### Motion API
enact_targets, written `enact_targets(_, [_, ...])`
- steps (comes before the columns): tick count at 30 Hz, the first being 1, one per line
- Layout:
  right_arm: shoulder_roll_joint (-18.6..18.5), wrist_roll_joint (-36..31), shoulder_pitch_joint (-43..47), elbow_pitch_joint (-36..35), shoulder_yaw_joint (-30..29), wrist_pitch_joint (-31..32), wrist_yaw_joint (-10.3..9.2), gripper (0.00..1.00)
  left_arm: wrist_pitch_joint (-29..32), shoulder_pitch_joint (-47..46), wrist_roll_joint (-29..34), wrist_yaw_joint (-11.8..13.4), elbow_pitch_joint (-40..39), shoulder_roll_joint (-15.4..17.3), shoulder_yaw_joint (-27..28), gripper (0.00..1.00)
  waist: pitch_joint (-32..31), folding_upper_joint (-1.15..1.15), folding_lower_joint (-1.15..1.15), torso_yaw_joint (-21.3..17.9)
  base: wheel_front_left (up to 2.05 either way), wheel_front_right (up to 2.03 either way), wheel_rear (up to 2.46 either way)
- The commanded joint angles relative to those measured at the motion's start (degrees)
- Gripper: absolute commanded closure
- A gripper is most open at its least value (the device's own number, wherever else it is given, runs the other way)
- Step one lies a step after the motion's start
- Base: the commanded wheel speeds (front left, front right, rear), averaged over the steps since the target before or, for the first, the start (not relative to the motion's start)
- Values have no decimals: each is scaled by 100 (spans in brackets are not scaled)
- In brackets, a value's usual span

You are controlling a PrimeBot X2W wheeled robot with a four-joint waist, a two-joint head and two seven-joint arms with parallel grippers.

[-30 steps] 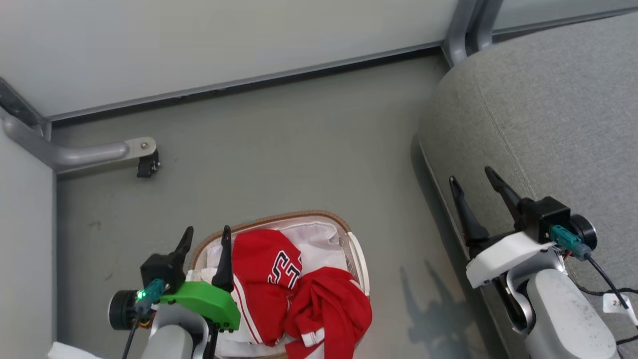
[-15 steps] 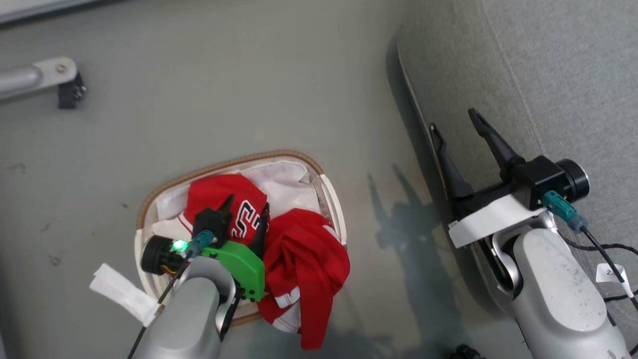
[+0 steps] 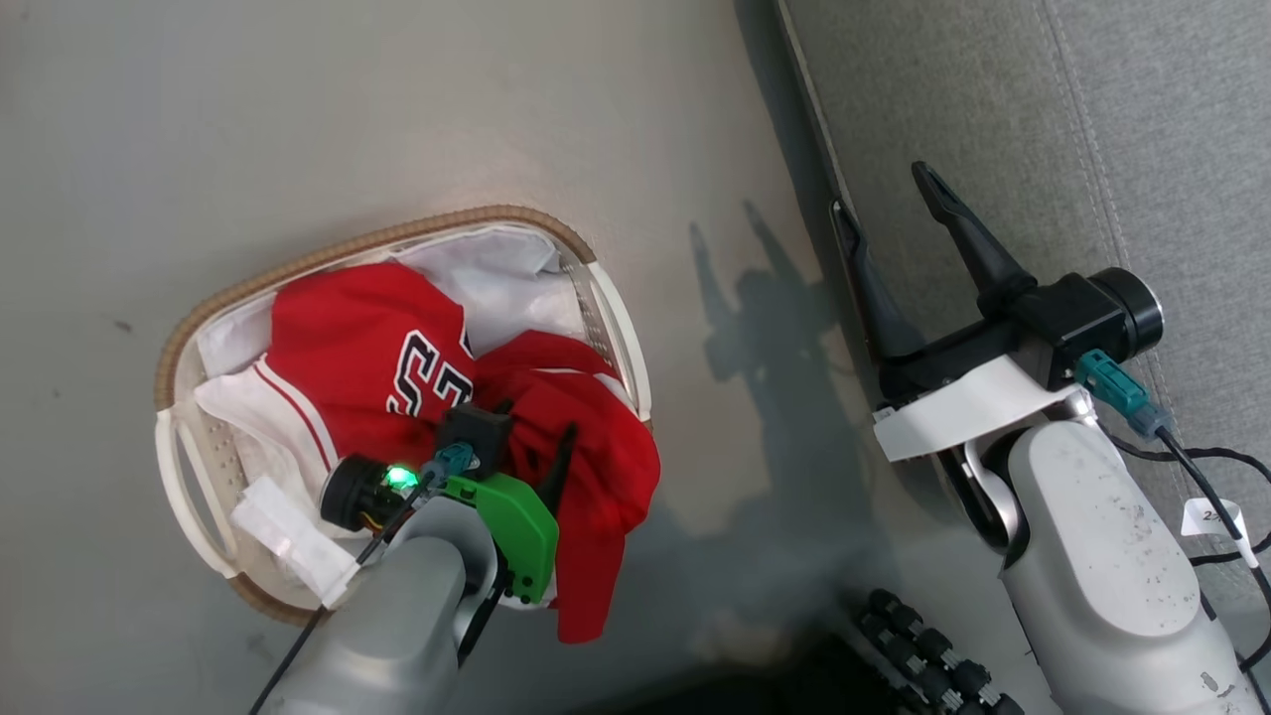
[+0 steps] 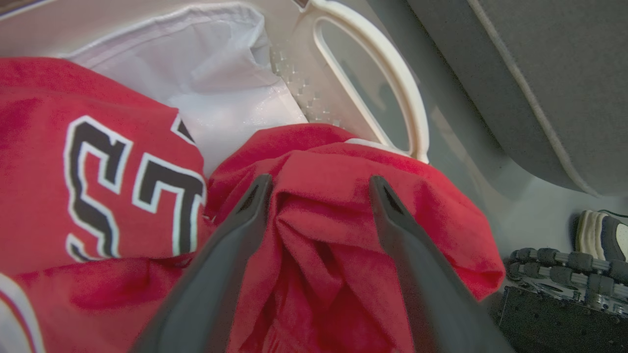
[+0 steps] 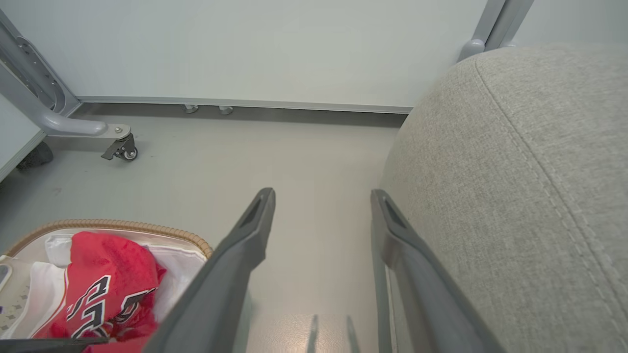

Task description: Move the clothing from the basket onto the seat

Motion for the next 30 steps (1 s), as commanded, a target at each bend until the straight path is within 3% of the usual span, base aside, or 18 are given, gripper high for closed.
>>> enact_targets(1, [-11,-11,-85,-27,-21,-29,-4,0,4,-217,-85,-20,126,42,-80,0,296,0,-1,-151,0,0,0])
enact_targets(10, [0,-13,22,25,-77,-29,-4,0,4,-433,-449,-21,647,40,-384,1,378,0,-1,-185,0,0,0])
enact_targets(12, [2,-16,18,58,-90,-29,-5,0,3,-457,-536,-21,623,39,-450,100,327,0,-1,-170,0,0,0])
enact_targets(19, [33,-10,49,193,-34,-29,-5,0,3,-317,-313,76,17,48,-80,100,-182,0,-1,-37,0,0,0])
enact_targets(30, [72,109,426,536,97,-29,-5,0,3,649,258,30,-998,41,747,100,-1696,0,-1,189,0,0,0])
